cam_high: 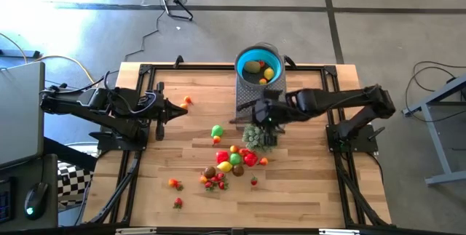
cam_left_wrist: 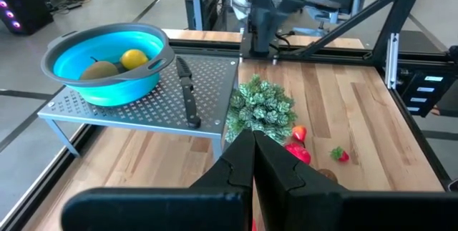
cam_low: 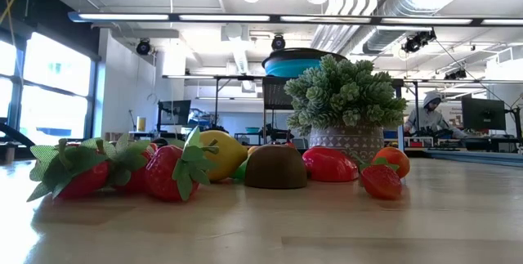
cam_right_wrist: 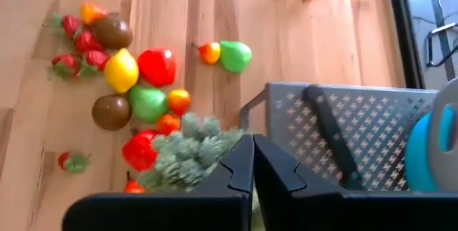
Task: Pick & Place Fruit
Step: Put the orange pear into the blue strainer bowl
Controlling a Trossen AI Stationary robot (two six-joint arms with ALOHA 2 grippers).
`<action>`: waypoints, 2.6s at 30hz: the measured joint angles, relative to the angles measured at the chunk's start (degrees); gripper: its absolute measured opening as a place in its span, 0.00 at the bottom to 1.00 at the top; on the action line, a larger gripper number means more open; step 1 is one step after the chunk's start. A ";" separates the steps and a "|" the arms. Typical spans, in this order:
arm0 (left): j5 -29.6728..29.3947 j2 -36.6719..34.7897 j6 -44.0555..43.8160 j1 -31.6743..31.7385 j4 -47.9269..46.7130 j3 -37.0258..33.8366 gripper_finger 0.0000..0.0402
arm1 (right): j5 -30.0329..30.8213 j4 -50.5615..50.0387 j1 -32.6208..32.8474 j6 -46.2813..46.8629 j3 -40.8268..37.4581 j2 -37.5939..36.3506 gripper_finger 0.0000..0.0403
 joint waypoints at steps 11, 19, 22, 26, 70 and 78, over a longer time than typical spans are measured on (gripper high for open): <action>-0.01 0.02 -0.17 0.02 -0.02 0.00 0.00 | 2.83 -3.41 11.05 15.34 0.02 -0.33 0.00; -0.02 0.02 -0.13 0.00 -0.02 0.00 0.00 | 6.26 -3.56 20.01 30.03 -3.41 -0.31 0.00; -0.01 0.02 -0.13 0.01 -0.03 0.00 0.00 | 6.96 -3.36 22.70 35.54 -5.59 -0.31 0.00; -0.02 0.02 -0.11 0.00 -0.03 0.00 0.00 | 8.10 -2.90 25.11 41.91 -9.51 -0.29 0.00; -0.06 4.87 0.02 0.02 -1.27 -0.02 0.00 | 35.68 71.20 41.56 72.89 -61.14 -0.25 0.00; -0.07 4.85 0.07 0.02 -1.27 -0.02 0.00 | 31.92 71.59 38.75 66.26 -62.31 -0.25 0.01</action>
